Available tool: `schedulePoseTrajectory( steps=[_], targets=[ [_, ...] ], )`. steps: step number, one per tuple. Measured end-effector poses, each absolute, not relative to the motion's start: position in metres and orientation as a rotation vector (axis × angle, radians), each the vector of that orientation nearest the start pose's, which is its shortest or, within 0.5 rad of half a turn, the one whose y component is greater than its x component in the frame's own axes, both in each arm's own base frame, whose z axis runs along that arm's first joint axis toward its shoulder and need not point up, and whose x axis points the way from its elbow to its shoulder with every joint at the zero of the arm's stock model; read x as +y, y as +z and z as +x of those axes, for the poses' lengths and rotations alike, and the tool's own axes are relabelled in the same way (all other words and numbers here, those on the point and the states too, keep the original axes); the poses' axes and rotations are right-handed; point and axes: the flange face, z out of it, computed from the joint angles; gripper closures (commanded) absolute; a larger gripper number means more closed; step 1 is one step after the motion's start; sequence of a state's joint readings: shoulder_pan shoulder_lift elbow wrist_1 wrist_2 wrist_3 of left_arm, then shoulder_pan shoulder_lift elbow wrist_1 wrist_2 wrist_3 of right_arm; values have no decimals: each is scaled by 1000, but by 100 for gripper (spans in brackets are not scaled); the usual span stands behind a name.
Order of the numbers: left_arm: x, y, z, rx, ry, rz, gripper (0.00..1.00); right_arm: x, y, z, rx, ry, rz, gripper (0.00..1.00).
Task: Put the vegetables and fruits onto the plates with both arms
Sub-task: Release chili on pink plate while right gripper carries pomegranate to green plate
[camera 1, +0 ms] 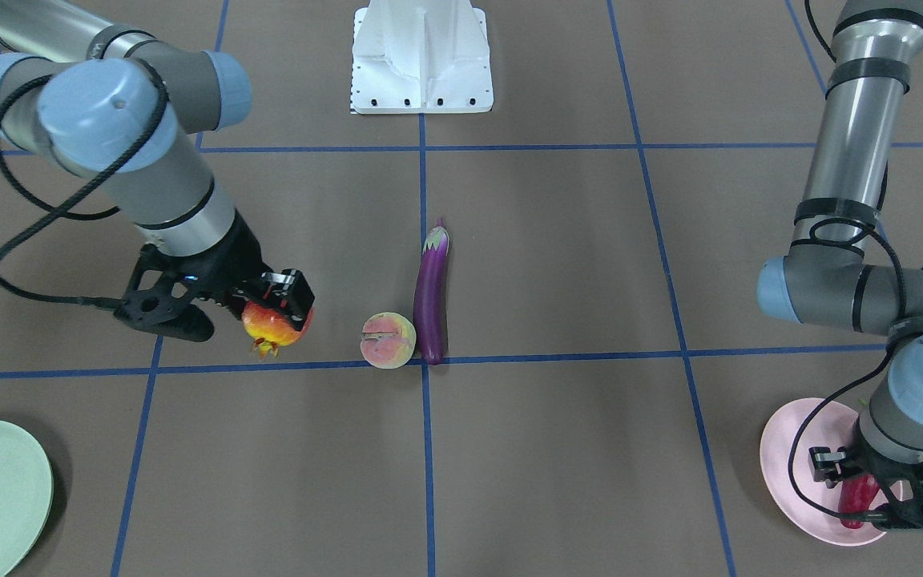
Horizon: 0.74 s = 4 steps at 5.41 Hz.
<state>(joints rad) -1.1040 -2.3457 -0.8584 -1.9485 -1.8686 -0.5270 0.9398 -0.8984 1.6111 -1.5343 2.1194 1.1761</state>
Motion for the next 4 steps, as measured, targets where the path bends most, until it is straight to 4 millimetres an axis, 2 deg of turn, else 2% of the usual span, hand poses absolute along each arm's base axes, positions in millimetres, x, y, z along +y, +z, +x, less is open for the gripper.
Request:
schedulePoseTrajectory(
  steps=[1, 2, 3, 4],
  targets=[
    [-780, 436, 280, 493, 7, 238, 0, -633, 255, -299, -839, 242, 95, 100],
    [-773, 379, 300, 583, -27, 201, 0, -660, 287, -259, -774, 161, 136, 100],
    [-755, 329, 334, 685, -71, 161, 0, -683, 319, -230, -722, 95, 153, 100],
    [-732, 279, 376, 767, -87, 131, 0, -701, 352, -212, -692, 56, 166, 100]
  ],
)
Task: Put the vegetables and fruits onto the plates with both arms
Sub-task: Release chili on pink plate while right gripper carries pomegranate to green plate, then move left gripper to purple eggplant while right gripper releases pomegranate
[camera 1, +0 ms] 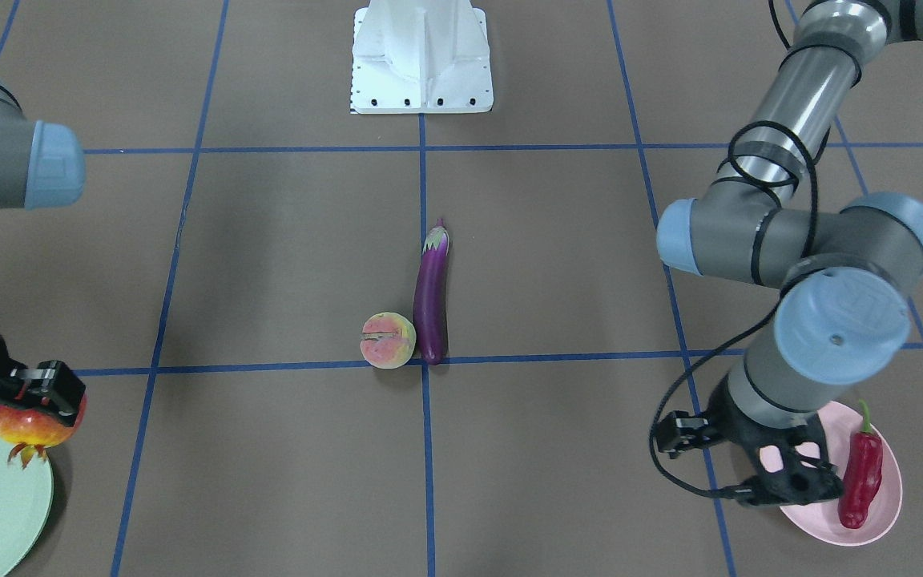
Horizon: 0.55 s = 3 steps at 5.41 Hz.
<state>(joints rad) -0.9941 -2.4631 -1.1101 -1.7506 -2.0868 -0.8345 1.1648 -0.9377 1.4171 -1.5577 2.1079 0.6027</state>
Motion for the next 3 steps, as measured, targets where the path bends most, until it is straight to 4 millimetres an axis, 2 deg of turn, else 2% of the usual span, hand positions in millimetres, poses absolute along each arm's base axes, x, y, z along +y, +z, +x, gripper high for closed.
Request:
schedulePoseTrajectory(
  steps=[1, 2, 3],
  targets=[
    [-706, 234, 416, 835, -69, 111, 0, -715, 387, -202, -684, 36, 199, 100],
    [-672, 195, 451, 895, -15, 108, 0, -724, 419, -197, -673, 19, 237, 100],
    [-638, 170, 478, 936, 47, 111, 0, -728, 440, -194, -651, 5, 257, 100]
  ],
)
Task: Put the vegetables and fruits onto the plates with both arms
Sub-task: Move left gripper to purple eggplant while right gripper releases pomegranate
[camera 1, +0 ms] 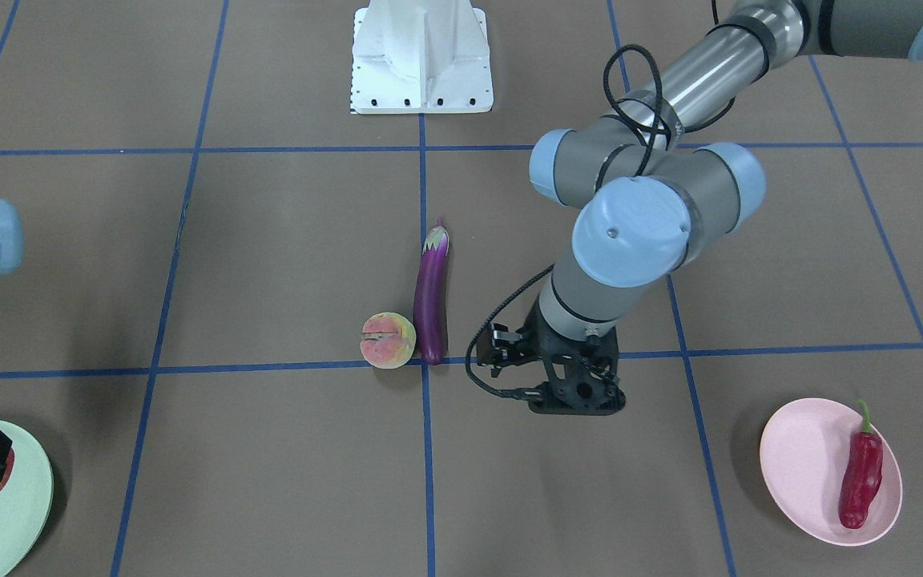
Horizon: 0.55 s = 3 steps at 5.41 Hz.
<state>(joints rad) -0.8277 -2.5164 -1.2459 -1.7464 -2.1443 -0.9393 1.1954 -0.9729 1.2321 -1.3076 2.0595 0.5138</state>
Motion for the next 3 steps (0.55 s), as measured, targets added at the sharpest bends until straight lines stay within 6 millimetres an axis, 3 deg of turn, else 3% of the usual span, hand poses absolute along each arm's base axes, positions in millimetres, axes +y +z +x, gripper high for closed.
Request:
schedulePoseTrajectory(
  steps=[1, 2, 3],
  targets=[
    [-611, 157, 496, 954, 88, 109, 0, -731, 462, -193, -632, -2, 271, 100],
    [-593, 158, 507, 953, 113, 101, 0, -733, 488, -196, -618, -7, 290, 100],
    [-576, 167, 512, 953, 136, 95, 0, -732, 508, -205, -596, -15, 301, 57]
  ],
)
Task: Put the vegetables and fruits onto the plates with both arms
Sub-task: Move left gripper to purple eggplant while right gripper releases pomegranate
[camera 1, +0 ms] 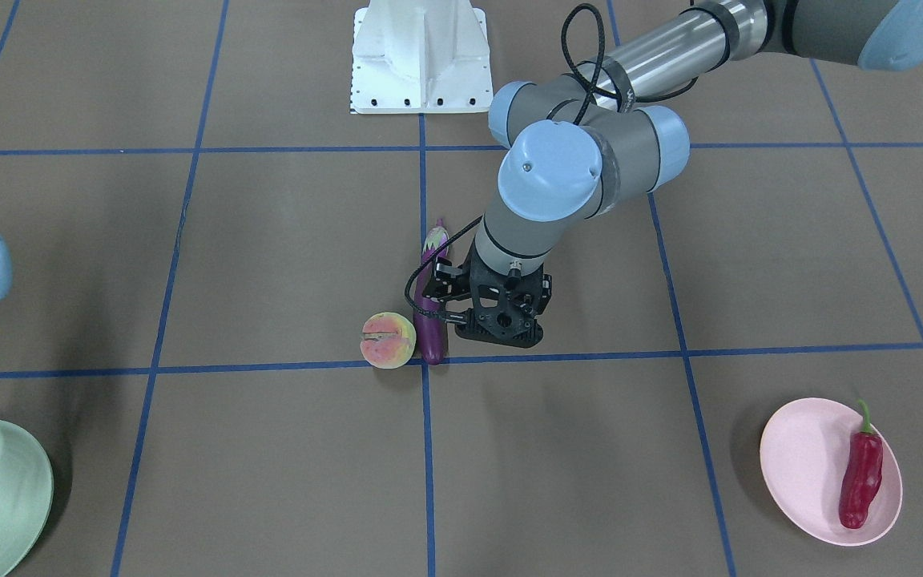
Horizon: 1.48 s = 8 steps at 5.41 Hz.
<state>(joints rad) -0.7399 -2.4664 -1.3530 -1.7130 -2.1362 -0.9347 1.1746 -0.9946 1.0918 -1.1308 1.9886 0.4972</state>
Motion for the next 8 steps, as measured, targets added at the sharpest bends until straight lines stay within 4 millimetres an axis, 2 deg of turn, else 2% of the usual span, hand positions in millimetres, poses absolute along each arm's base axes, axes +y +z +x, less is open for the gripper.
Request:
schedulePoseTrajectory(
  steps=[1, 2, 3, 5, 7, 8],
  targets=[
    [-561, 171, 512, 960, 155, 96, 0, -727, 519, -217, -570, -25, 306, 1],
    [-545, 176, 515, 962, 171, 89, 0, -725, 523, -225, -561, -31, 306, 0],
    [-526, 181, 528, 954, 189, 80, 0, -723, 521, -229, -566, -35, 310, 0],
    [-496, 178, 558, 937, 219, 91, 0, -725, 510, -228, -608, -39, 306, 0],
    [-471, 175, 590, 930, 241, 73, 0, -727, 482, -207, -739, -40, 255, 0],
    [-471, 168, 608, 915, 241, 74, 0, -723, 462, -197, -799, -36, 220, 0]
  ],
)
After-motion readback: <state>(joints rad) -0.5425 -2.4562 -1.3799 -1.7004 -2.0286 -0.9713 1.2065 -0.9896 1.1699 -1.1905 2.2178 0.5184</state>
